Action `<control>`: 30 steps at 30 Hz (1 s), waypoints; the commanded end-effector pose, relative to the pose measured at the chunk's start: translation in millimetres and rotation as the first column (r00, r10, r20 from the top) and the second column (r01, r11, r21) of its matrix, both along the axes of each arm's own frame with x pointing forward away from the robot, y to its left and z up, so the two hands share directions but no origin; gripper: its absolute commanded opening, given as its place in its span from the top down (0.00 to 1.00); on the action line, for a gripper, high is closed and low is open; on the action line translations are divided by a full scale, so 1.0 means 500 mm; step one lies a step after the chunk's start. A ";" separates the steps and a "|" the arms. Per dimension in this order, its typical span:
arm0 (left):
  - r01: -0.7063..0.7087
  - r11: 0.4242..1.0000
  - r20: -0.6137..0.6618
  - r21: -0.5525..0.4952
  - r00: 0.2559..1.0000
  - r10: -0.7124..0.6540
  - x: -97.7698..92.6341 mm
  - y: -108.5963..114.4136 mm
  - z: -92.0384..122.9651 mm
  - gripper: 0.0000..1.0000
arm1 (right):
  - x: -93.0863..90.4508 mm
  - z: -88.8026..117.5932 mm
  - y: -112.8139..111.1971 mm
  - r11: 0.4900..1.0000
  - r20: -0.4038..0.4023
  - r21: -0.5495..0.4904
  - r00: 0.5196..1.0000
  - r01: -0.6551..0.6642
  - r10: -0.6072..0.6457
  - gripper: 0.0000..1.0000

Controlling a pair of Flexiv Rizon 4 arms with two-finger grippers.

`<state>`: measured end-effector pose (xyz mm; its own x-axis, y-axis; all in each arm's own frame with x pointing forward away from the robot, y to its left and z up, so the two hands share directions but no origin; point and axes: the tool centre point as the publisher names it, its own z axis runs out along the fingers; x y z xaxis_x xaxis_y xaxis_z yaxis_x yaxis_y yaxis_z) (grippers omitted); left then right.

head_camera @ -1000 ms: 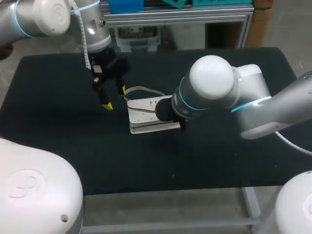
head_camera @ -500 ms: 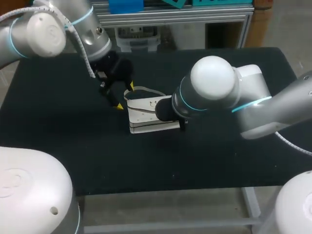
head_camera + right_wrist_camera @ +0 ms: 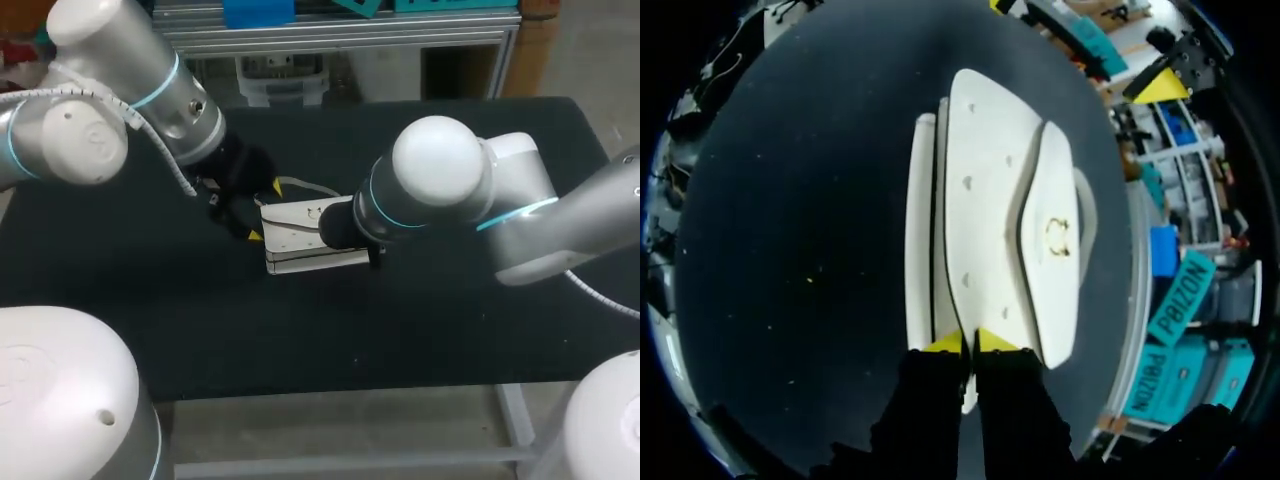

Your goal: Pick up the bag, open it, inspect its contents, close it, and place it on the opposite side

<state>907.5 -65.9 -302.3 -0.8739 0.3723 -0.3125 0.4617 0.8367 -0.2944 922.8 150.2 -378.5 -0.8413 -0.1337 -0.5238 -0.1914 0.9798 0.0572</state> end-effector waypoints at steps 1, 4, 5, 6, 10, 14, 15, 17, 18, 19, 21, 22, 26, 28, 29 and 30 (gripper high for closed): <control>-0.005 0.993 0.151 -0.117 0.988 0.023 -0.002 -0.004 -0.026 0.15 | 0.000 -0.004 -0.001 1.000 0.003 0.001 1.000 0.000 0.000 1.00; 0.023 0.988 0.187 -0.150 0.982 0.005 0.000 -0.015 -0.031 0.17 | 0.000 -0.004 -0.001 1.000 0.003 0.001 1.000 0.000 0.000 1.00; 0.032 0.988 0.196 -0.152 0.981 -0.001 0.001 -0.020 -0.035 0.16 | 0.000 -0.004 -0.001 1.000 0.003 0.001 1.000 0.000 0.000 1.00; 0.048 0.988 0.200 -0.150 0.980 -0.017 0.001 -0.026 -0.039 0.16 | 0.000 -0.004 -0.001 1.000 0.003 0.001 1.000 0.000 0.000 1.00; 0.065 0.978 0.250 -0.196 0.968 -0.015 0.007 -0.036 -0.051 0.20 | 0.000 -0.004 -0.001 1.000 0.003 0.001 1.000 0.000 0.000 1.00; 0.083 0.972 0.290 -0.221 0.957 -0.015 0.015 -0.049 -0.059 0.38 | 0.000 -0.004 -0.001 1.000 0.003 0.001 1.000 0.000 0.000 1.00; 0.078 0.971 0.295 -0.224 0.955 -0.008 0.019 -0.053 -0.061 0.38 | 0.000 -0.004 -0.001 1.000 0.003 0.001 1.000 0.000 0.000 1.00; 0.083 0.967 0.293 -0.241 0.956 -0.010 0.025 -0.059 -0.064 0.43 | 0.000 -0.004 -0.001 1.000 0.003 0.001 1.000 0.000 0.000 1.00; 0.081 0.967 0.296 -0.241 0.955 -0.007 0.028 -0.063 -0.067 0.44 | 0.000 -0.004 -0.001 1.000 0.003 0.001 1.000 0.000 0.000 1.00; 0.088 0.965 0.290 -0.247 0.957 -0.013 0.030 -0.064 -0.069 0.44 | 0.000 -0.004 -0.001 1.000 0.003 0.001 1.000 0.000 0.000 1.00; 0.088 0.965 0.302 -0.248 0.953 -0.009 0.033 -0.067 -0.075 0.45 | 0.000 -0.004 -0.001 1.000 0.003 0.001 1.000 0.000 0.000 1.00; 0.089 0.965 0.303 -0.248 0.953 -0.010 0.035 -0.068 -0.078 0.45 | 0.000 -0.004 -0.001 1.000 0.003 0.001 1.000 0.000 0.000 1.00; 0.094 0.964 0.310 -0.249 0.951 -0.013 0.046 -0.074 -0.089 0.47 | 0.000 -0.004 -0.001 1.000 0.003 0.001 1.000 0.000 0.000 1.00; 0.098 0.963 0.311 -0.252 0.950 -0.015 0.052 -0.075 -0.092 0.45 | 0.000 -0.004 -0.001 1.000 0.003 0.001 1.000 0.000 0.000 1.00; 0.100 0.963 0.319 -0.252 0.948 -0.015 0.054 -0.076 -0.094 0.45 | 0.000 -0.004 -0.001 1.000 0.003 0.001 1.000 0.000 0.000 1.00; 0.101 0.961 0.320 -0.256 0.947 -0.015 0.057 -0.077 -0.095 0.45 | 0.000 -0.004 -0.001 1.000 0.003 0.001 1.000 0.000 0.000 1.00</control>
<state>931.0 -101.9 -342.2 -0.7081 0.3045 -0.6371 0.6063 0.7246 -0.3276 922.7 149.9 -378.5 -0.8413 -0.1340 -0.5237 -0.1920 0.9797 0.0579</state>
